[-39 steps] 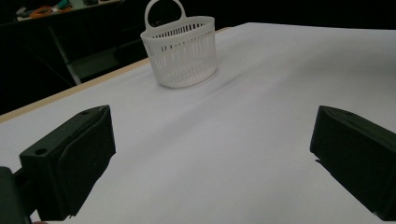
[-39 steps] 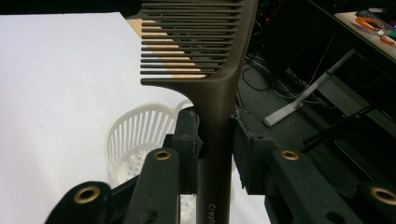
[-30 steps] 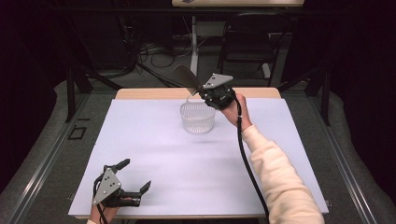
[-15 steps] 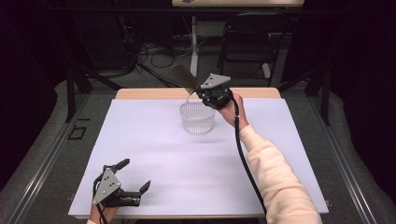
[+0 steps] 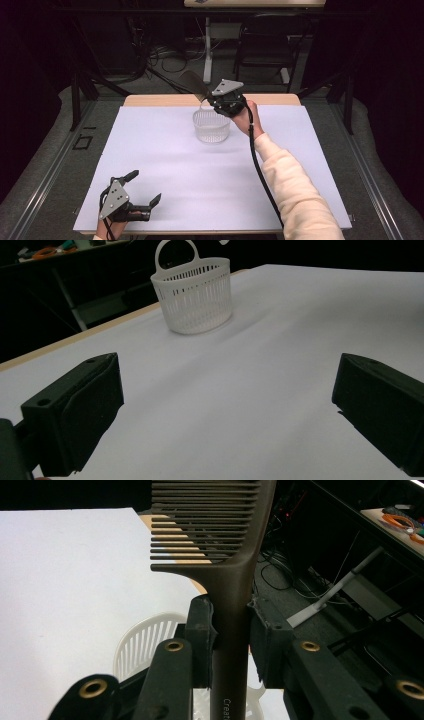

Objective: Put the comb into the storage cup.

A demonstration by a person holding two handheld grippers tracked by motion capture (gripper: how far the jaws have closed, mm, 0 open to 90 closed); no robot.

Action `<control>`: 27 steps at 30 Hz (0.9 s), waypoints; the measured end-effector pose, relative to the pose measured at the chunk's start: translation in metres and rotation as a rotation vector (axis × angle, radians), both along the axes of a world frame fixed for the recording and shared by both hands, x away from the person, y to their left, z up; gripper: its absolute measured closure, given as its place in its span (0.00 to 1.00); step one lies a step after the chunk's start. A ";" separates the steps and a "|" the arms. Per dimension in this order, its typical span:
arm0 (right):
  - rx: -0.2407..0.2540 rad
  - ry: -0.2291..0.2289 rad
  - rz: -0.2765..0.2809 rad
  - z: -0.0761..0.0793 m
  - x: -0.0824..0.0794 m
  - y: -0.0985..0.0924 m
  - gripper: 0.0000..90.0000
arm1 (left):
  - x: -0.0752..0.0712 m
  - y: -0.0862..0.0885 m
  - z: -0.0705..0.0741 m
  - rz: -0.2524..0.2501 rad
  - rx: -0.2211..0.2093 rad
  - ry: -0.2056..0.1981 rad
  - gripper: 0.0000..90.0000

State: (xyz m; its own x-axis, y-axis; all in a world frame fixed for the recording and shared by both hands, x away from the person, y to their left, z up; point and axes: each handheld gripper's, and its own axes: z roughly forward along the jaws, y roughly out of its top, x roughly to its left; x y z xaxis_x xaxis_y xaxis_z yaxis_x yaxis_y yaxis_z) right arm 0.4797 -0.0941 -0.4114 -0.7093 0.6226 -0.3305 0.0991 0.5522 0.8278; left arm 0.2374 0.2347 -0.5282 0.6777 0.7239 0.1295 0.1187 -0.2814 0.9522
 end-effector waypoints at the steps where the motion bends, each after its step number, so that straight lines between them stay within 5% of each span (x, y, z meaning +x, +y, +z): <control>1: -0.002 0.000 0.001 0.000 0.000 0.000 0.81 | 0.000 0.000 0.000 0.000 0.000 0.000 0.00; 27: -0.024 0.002 0.020 -0.007 0.007 0.010 0.81 | 0.000 0.000 0.000 0.003 0.000 -0.002 0.00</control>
